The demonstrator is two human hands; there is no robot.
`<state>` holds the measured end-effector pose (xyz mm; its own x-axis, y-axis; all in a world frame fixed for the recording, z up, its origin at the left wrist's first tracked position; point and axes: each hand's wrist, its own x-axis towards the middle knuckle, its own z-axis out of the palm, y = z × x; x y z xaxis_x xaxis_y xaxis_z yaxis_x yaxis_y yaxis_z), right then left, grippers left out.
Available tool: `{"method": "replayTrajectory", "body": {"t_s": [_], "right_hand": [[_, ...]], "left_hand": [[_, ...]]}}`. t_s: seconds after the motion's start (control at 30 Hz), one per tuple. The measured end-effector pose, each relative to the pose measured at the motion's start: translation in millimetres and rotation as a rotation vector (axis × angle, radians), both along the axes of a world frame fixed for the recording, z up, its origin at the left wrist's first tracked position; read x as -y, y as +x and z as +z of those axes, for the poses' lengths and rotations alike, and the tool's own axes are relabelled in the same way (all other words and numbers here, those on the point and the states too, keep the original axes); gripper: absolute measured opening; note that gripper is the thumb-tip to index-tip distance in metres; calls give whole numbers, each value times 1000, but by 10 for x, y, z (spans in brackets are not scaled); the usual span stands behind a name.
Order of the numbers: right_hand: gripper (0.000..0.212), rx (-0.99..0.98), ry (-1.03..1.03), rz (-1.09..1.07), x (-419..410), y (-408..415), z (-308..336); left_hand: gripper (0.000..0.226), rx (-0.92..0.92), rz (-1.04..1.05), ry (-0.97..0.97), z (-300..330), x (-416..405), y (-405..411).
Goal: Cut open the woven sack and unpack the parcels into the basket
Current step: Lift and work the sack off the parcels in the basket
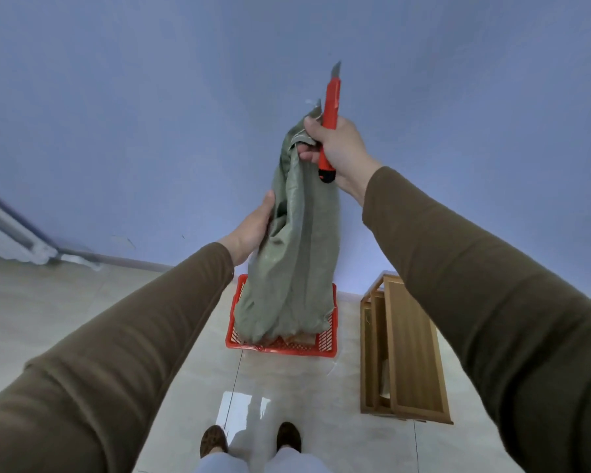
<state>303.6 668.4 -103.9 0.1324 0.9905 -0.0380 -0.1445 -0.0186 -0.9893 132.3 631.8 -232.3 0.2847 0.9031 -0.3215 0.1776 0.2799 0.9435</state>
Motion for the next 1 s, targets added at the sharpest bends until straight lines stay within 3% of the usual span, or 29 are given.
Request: {"method": "replayTrajectory", "body": {"t_s": [0.13,0.23,0.33,0.43,0.53,0.63,0.73,0.77,0.87,1.0], "right_hand": [[8,-180,27,-63,-63,37,133],[7,-173,51,-39,-74,52,278],[7,-307,88,-75,-138,64,440],[6,-257,67,-14,-153,26,563],[6,-382,86,-47,-191,46,618],[6,-257,13,27,-144,22,582],[5,-474,86,3,-158,74,595],[6,-473,86,12,-171,88,609],[11,-201,4,58,-112,54,566],[22,-241,-4,104,-80,54,569]], "left_hand": [[76,23,1,32,231,-20,31],[54,102,53,91,416,-37,36],[59,93,-34,129,646,-69,82],[59,170,25,190,805,-93,90],[56,154,-81,190,957,-143,116],[59,189,-50,212,1073,-173,92],[70,216,-61,275,1208,-234,85],[71,210,-70,303,1243,-259,82],[64,228,-92,291,1325,-281,98],[46,188,-171,375,1348,-335,122]]}}
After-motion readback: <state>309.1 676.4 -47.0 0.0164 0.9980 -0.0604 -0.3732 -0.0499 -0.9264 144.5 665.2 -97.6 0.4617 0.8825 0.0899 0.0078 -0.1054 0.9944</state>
